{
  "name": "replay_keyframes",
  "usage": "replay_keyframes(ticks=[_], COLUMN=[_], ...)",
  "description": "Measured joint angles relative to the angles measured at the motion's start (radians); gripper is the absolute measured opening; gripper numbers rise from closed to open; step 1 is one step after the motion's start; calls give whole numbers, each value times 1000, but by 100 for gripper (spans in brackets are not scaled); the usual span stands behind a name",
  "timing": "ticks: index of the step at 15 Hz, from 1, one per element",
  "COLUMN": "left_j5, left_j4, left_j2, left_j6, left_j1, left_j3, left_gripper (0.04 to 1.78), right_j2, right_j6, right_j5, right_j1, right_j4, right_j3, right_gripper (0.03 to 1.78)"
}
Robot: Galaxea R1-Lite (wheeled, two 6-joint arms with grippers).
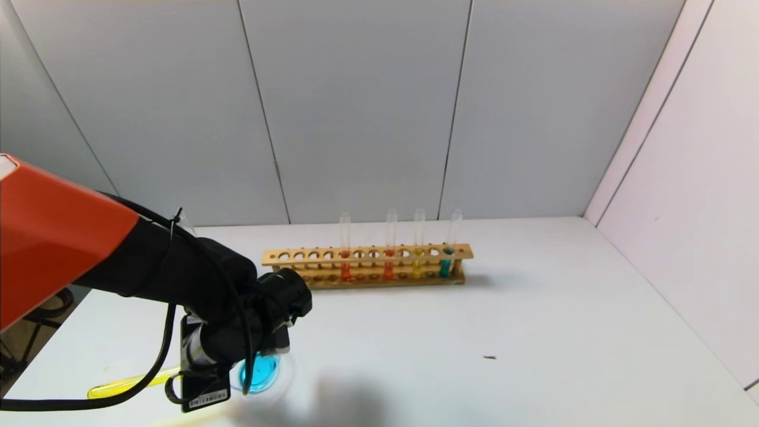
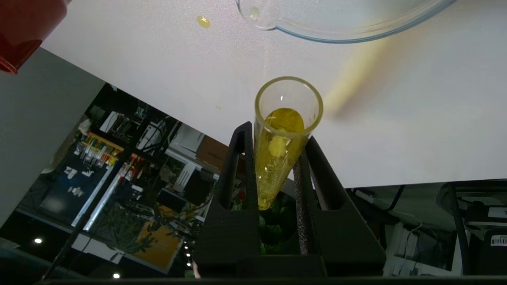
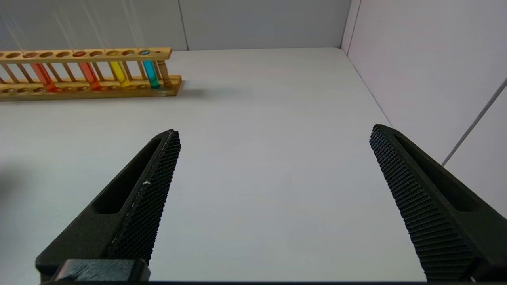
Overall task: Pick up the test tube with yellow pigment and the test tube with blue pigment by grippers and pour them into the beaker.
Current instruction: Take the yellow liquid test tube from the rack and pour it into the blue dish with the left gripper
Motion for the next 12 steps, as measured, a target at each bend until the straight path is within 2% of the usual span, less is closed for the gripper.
replay_keyframes(ticks=[12], left_j5=[21], left_j4=[239], left_j2=[71], left_j6=[1], left_j1=[-38], left_j3=[-128], left_gripper=[31], right_j2=[0], right_j6=[0], right_j5=[0], right_j1=[0], right_j4=[0], right_j3=[0], right_gripper=[174])
